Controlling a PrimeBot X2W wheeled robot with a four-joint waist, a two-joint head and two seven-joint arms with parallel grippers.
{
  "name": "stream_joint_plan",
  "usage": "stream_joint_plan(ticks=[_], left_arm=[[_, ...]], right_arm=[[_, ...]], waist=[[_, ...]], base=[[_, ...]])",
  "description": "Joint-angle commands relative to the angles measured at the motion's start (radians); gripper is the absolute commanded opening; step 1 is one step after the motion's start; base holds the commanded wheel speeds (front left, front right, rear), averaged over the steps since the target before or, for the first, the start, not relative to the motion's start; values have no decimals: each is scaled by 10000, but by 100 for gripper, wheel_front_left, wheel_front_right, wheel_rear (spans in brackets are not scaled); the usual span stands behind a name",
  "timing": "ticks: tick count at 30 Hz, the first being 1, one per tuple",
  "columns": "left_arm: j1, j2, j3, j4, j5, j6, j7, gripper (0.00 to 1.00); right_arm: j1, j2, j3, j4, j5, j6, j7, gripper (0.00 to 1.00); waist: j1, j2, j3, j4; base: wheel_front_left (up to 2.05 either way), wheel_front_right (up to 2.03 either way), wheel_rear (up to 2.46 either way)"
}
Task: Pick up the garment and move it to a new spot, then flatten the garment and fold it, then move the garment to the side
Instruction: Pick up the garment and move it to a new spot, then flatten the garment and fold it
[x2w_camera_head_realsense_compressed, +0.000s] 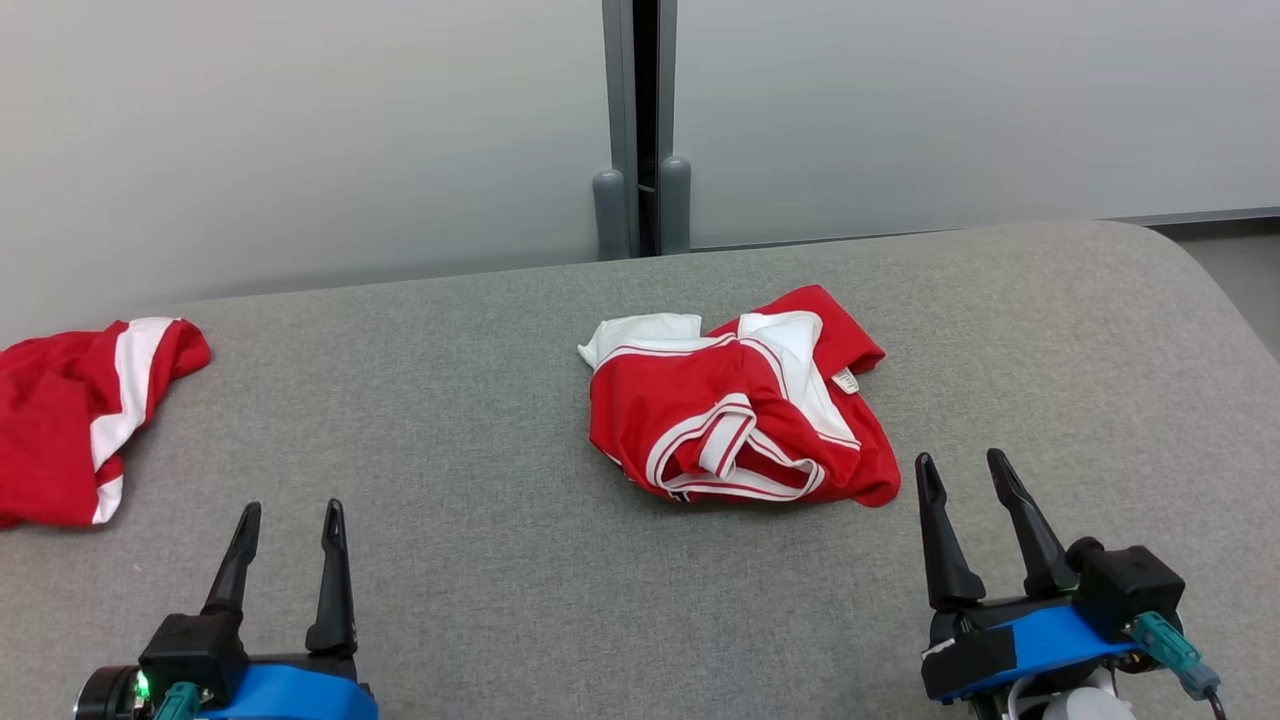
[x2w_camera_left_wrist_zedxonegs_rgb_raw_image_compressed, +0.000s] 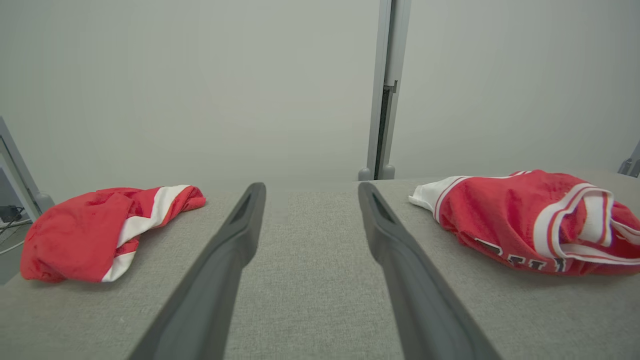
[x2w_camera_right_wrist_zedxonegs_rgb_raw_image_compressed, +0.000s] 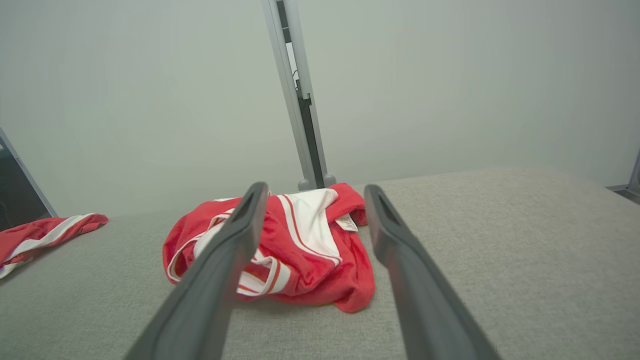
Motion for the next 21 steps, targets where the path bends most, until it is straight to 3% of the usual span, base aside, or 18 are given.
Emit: stream_joint_plan(ticks=[1, 21], left_arm=[[144, -24, 80, 52, 69, -45, -32, 100], [2, -302, 374, 360, 372, -335, -34, 100]], right_arm=[[153, -4, 10, 36, -43, -3, -10, 100], [67, -4, 99, 146, -34, -3, -10, 100]], waist=[[1, -1, -18, 24], [1, -1, -87, -26]], base=[[0, 0, 0], [0, 0, 0]])
